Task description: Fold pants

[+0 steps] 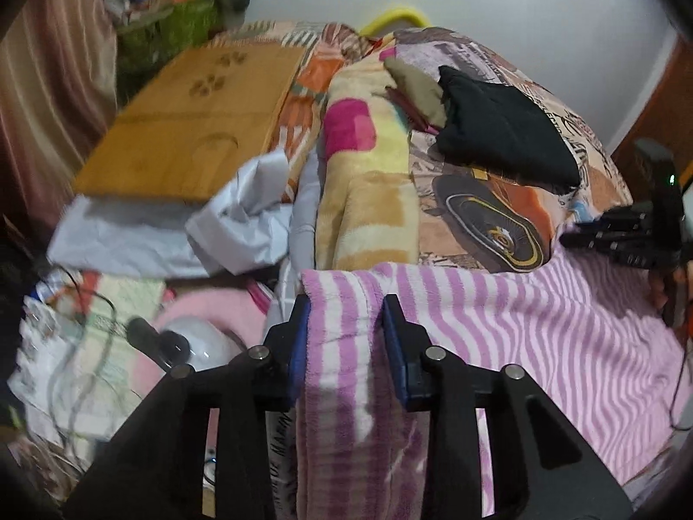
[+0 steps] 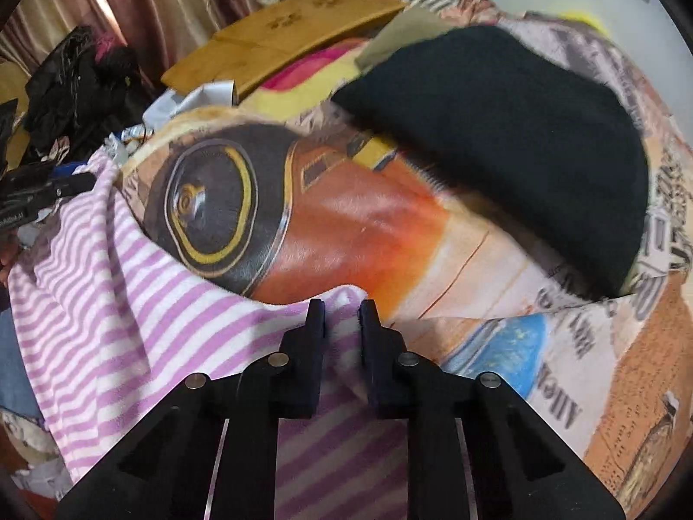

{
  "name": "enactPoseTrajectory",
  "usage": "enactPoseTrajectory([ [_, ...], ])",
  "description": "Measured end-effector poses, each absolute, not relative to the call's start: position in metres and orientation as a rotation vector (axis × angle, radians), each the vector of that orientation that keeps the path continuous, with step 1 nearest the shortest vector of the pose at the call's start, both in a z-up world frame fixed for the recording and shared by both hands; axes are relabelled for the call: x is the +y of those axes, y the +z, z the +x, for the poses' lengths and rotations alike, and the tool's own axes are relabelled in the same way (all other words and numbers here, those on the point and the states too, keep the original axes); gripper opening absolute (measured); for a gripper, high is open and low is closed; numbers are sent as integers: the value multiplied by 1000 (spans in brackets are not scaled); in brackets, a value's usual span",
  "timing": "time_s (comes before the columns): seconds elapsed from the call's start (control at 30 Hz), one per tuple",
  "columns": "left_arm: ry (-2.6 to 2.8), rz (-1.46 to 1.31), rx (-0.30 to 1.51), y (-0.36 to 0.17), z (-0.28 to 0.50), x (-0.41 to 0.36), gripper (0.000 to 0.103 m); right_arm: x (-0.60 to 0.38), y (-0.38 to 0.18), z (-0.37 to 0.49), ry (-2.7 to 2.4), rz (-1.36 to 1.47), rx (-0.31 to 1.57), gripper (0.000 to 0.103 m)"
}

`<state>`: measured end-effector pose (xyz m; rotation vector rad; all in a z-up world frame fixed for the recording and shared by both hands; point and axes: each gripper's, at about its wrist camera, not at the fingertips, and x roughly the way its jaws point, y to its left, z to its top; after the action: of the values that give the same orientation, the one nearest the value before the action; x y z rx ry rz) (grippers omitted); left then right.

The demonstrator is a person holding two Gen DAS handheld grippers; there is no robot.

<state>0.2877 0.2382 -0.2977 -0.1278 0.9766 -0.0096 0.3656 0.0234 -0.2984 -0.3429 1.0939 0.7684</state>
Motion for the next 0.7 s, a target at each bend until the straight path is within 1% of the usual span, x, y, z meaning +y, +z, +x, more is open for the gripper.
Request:
enactPoseTrajectory([
  [0.17, 28, -46, 904, -276, 281, 235, 31, 26, -283, 358, 698, -413, 960, 10],
  [0.27, 52, -21, 890, -267, 285, 238, 31, 30, -281, 360, 640, -459, 916, 9],
  [0.37, 62, -5, 931, -275, 294, 240, 31, 34, -286, 370, 600, -488, 924, 10],
  [0.43, 44, -7, 978, -283, 294, 239, 32, 35, -289, 374, 597, -483, 964, 10],
  [0.47, 52, -11, 997, -285, 292, 239, 32, 34, -290, 376, 594, -485, 984, 12],
  [0.57, 60, -37, 979, -273, 274, 240, 36, 27, -281, 368, 566, -487, 980, 23],
  [0.6, 60, -41, 969, -268, 267, 240, 42, 24, -275, 362, 565, -485, 968, 25],
  [0.67, 69, -53, 945, -257, 251, 240, 49, 14, -261, 351, 566, -461, 946, 32],
  [0.7, 68, -64, 931, -252, 241, 241, 50, 8, -253, 345, 567, -446, 935, 33],
])
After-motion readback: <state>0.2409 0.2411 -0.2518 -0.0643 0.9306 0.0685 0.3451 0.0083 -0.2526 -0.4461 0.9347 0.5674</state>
